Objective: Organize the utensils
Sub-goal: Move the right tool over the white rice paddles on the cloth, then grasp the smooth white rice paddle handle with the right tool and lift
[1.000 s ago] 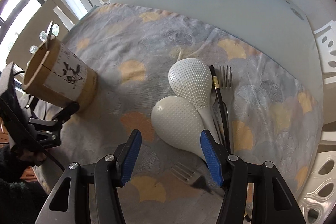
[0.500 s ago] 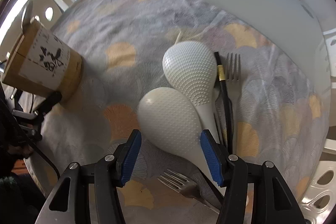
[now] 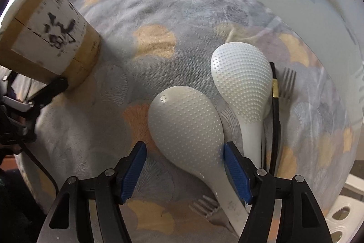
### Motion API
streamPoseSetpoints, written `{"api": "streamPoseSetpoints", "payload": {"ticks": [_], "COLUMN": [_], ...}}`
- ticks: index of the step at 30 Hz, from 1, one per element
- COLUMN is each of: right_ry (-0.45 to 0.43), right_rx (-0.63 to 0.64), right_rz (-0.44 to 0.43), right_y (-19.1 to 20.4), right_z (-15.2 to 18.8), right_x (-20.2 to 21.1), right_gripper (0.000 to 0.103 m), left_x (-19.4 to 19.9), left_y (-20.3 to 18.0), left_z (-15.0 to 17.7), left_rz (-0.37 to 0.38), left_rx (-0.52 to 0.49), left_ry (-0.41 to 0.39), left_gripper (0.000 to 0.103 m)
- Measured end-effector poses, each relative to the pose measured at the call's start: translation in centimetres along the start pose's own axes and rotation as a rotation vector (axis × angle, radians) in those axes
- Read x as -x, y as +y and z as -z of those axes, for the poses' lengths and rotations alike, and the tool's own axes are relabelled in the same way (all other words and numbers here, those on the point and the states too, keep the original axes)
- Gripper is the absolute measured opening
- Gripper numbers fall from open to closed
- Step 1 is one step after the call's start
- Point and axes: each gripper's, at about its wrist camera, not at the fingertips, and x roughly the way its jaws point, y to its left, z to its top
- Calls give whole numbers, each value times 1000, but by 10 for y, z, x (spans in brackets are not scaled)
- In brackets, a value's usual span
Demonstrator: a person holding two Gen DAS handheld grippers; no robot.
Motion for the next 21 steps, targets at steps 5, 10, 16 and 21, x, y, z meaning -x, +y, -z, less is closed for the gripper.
{"api": "streamPoseSetpoints", "payload": {"ticks": [5, 10, 16, 21], "right_ry": [-17, -50, -107, -201], "right_rx": [-11, 16, -4, -57], "right_rz": [-18, -7, 6, 4], "right_y": [-2, 0, 9, 3], "right_z": [-17, -27, -14, -2], "right_x": [-3, 0, 15, 58], "right_gripper": [78, 67, 66, 66], "left_x": [0, 0, 0, 0], "left_y": [0, 0, 0, 0], "left_z": [0, 0, -1, -1], "left_rz": [0, 0, 0, 0], "left_rx": [0, 0, 0, 0], "left_ry": [0, 0, 0, 1], "left_gripper": [94, 94, 94, 94]}}
